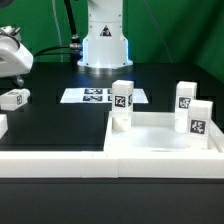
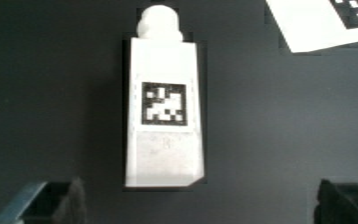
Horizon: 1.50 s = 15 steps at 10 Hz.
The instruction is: Assemble square table
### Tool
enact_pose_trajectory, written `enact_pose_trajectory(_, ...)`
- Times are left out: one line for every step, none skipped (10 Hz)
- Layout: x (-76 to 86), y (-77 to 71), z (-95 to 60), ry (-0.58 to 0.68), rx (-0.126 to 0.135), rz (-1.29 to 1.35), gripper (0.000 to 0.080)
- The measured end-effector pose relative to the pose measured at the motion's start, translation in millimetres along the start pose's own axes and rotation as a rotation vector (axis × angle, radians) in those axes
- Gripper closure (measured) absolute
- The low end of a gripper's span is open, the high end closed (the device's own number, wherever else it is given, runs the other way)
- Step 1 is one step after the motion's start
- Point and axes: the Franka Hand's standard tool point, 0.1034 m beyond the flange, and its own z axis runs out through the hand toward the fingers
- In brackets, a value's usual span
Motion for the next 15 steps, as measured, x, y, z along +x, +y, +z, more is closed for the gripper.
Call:
enact_pose_trajectory(-0.2,6.1,15.8,-0.028,0.004,0.02,0.0151)
enact_pose_trajectory(1.4,11.3,30.6,-0.056,0.001,0.034,0.0151)
enact_pose_trajectory(-1.4,12.8,39.7,-0.088,0.011,0.063,0.0151)
enact_pose_trajectory(-6.7,11.9,47.0,-0.152,0.036,0.121,0.0151)
enact_pose_trajectory(-3.1,12.3,48.4,-0.168,0.032,0.137,0.0151)
enact_pose_trajectory(-1.7,12.7,47.4,-0.162,0.029,0.133,0.0151)
enact_pose_trajectory(-1.9,13.0,47.7,-0.162,0.029,0.133,0.0151)
enact_pose_trajectory(-1.9,13.1,47.8,-0.163,0.029,0.134,0.0151)
enact_pose_trajectory(-1.9,13.1,47.8,-0.163,0.029,0.134,0.0151)
enact_pose_trajectory(-1.9,13.1,47.9,-0.163,0.029,0.134,0.0277)
enact_pose_trajectory(-1.9,13.1,47.9,-0.163,0.029,0.134,0.0414)
enact_pose_trajectory(-2.0,13.2,47.9,-0.163,0.029,0.134,0.0414)
enact_pose_trajectory(-2.0,13.2,47.8,-0.163,0.029,0.134,0.0511)
enact_pose_trajectory(-2.0,13.2,47.8,-0.163,0.029,0.134,0.0511)
enact_pose_trajectory(-2.0,13.2,47.8,-0.163,0.029,0.134,0.0511)
